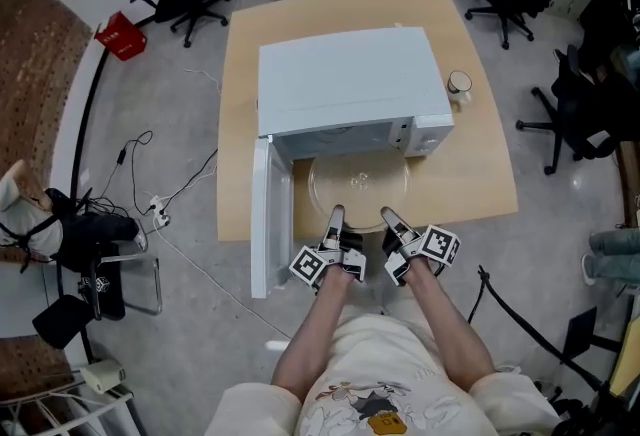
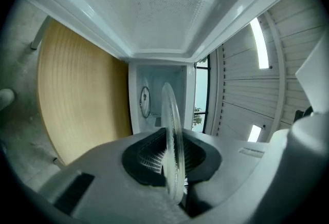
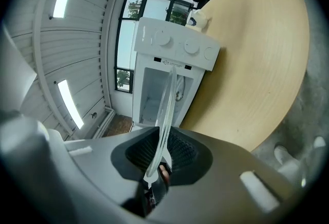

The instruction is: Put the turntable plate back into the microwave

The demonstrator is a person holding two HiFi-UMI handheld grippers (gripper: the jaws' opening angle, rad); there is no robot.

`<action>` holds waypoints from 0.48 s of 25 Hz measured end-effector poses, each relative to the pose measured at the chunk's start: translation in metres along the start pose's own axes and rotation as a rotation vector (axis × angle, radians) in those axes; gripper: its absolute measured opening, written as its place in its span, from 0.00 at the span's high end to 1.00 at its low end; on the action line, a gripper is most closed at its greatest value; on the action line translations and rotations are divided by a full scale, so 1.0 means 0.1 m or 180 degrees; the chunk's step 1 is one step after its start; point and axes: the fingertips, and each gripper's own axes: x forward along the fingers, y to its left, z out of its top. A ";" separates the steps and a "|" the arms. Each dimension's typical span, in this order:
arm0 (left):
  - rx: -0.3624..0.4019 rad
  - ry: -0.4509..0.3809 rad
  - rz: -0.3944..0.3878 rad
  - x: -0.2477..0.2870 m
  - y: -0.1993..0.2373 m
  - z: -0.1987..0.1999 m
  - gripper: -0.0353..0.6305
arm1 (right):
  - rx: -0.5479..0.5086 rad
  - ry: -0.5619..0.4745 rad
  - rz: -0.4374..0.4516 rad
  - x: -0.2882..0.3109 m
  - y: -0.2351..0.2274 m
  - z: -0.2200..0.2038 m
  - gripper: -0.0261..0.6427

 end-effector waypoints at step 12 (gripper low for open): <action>-0.0119 -0.0176 0.0134 0.26 0.19 0.21 0.91 | 0.0026 0.0168 0.0007 0.36 -0.11 0.17 0.87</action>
